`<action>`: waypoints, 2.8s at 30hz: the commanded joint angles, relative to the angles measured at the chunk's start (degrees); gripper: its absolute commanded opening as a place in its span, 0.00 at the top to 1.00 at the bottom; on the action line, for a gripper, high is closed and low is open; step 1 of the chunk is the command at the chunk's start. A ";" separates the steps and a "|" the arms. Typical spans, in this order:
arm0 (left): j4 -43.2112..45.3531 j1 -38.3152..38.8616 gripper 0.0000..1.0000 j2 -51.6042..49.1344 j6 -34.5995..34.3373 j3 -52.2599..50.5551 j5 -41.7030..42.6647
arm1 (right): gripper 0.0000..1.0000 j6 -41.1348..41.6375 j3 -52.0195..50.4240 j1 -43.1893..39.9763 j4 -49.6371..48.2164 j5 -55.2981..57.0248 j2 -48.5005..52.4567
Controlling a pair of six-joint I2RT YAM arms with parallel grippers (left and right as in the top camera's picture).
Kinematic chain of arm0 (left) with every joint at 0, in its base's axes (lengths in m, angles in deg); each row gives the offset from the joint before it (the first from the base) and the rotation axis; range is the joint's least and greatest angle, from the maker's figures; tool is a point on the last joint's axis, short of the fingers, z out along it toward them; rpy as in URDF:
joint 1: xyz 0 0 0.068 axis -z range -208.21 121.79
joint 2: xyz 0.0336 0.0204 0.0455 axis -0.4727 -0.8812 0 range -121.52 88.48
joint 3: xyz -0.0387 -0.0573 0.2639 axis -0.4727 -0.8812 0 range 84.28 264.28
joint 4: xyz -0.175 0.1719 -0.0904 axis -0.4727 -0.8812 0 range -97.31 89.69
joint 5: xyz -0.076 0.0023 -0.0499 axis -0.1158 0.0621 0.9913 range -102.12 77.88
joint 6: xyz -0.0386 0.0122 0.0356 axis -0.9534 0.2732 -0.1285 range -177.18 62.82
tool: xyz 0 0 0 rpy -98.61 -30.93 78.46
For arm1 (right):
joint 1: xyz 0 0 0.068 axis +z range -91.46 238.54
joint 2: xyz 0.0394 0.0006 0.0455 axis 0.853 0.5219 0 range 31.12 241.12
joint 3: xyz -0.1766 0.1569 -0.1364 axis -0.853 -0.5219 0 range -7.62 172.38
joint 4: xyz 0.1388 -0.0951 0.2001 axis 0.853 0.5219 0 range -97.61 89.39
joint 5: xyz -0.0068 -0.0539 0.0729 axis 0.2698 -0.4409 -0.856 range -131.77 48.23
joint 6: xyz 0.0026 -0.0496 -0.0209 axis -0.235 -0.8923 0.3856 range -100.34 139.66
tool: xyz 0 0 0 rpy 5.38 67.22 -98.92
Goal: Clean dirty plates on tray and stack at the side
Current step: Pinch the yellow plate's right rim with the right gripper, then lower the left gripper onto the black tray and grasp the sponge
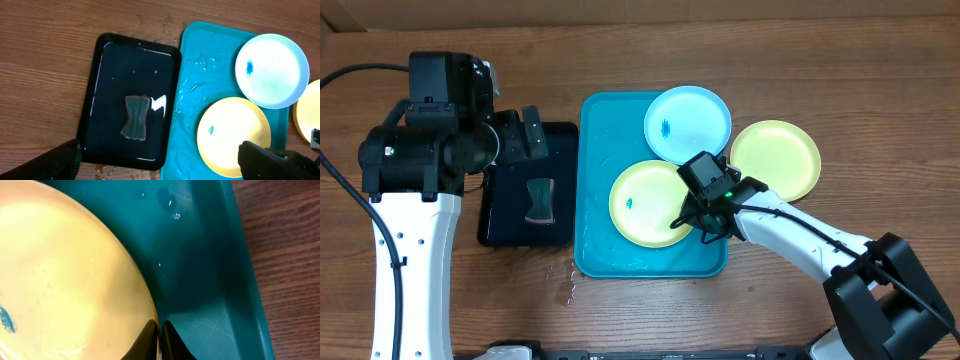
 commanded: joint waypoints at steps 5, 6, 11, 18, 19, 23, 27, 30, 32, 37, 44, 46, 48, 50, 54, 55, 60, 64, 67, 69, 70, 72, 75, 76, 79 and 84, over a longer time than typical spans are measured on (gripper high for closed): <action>0.22 -0.31 0.00 0.87 -0.61 0.90 0.63 | 0.93 0.09 1.11 0.50 -0.63 0.68 -1.57; 0.22 -0.31 0.00 0.87 -0.61 0.90 0.63 | 0.92 0.09 1.11 0.50 -0.66 0.66 -1.51; 0.22 -0.20 0.00 0.87 -0.61 0.90 0.66 | 0.89 0.07 1.11 0.50 -0.81 0.61 -0.59; 0.22 -0.17 0.00 0.87 -0.61 0.90 0.66 | 0.96 0.07 1.11 0.50 -1.62 0.59 0.57; 0.22 -0.13 0.00 0.87 -0.61 0.90 0.63 | 0.96 0.07 1.11 0.50 -1.70 0.61 0.57; 0.22 -0.24 0.00 0.85 -0.61 0.90 0.63 | 0.96 0.02 1.11 0.50 -1.53 0.63 0.57; 0.22 -0.20 0.00 0.85 -0.61 0.90 0.63 | 0.96 -3.17 1.40 0.50 -1.90 0.72 0.48; 0.22 -0.20 0.00 0.85 -0.61 0.90 0.63 | 0.96 -3.54 1.90 0.50 -1.57 0.68 0.26; 0.24 -0.20 0.00 0.85 -0.63 0.90 0.70 | 0.96 -5.16 1.99 0.50 -1.49 0.79 -0.07; 1.73 -0.20 0.00 0.85 -1.33 0.90 1.49 | 0.96 -5.86 1.99 0.50 -1.51 0.85 -0.13; -2.36 -0.17 0.41 0.81 -1.20 -0.50 3.13 | 0.96 -6.34 1.97 0.50 -1.44 0.87 -0.13; -3.58 -0.17 0.66 0.81 -1.25 -2.91 3.13 | 0.96 -6.80 1.97 0.50 -1.46 0.85 -0.13; -3.82 -0.17 0.76 0.81 -1.25 -6.21 3.13 | 0.96 -7.34 1.97 0.50 -1.44 0.85 -0.13; -3.23 -0.17 0.74 0.79 -1.27 -10.49 2.64 | 0.96 -7.37 1.88 0.50 -1.44 0.90 -0.13; 0.59 -0.20 0.52 0.70 -1.22 -20.35 0.61 | 0.96 -7.34 1.88 0.50 -1.29 1.14 -0.11; 1.84 -0.20 0.49 0.55 -1.16 -22.49 0.59 | 0.96 -7.34 1.88 0.50 -1.29 1.14 -0.11; 10.43 -0.20 0.43 -0.72 2.21 -30.38 0.63 | 0.96 -7.34 1.88 0.50 -1.25 1.14 -0.11; 14.49 -0.20 0.46 -2.16 2.21 -32.57 0.81 | 0.96 -7.34 1.86 0.50 -1.22 1.16 -0.11; 17.59 -0.20 0.46 -3.89 2.25 -33.81 1.36 | 0.96 -7.34 1.86 0.50 -1.22 1.27 0.00; 19.30 -0.20 0.47 -5.62 3.15 -34.40 1.27 | 0.96 -7.34 1.86 0.50 -1.25 1.29 0.20; 20.02 -0.20 0.47 -6.58 4.00 -34.58 1.27 | 0.96 -7.34 1.86 0.50 -1.25 1.29 0.22; 21.22 -0.20 0.48 -8.48 5.66 -34.64 1.25 | 0.96 -7.37 1.86 0.50 -1.25 1.31 0.26; 22.84 -0.20 0.51 -10.69 7.21 -34.64 1.22 | 0.96 -7.39 1.86 0.50 -1.16 1.95 0.26; 23.28 -0.22 0.51 -10.99 7.21 -34.64 1.20 | 0.96 -7.43 1.86 0.50 -1.05 2.01 0.26; 24.35 -0.20 0.52 -11.13 7.19 -34.56 1.09 | 0.96 -7.58 1.86 0.50 -0.79 2.27 0.26; 24.26 -0.20 0.59 -11.10 7.17 -33.97 -3.93 | 0.96 -7.56 1.86 0.50 -0.76 2.34 0.26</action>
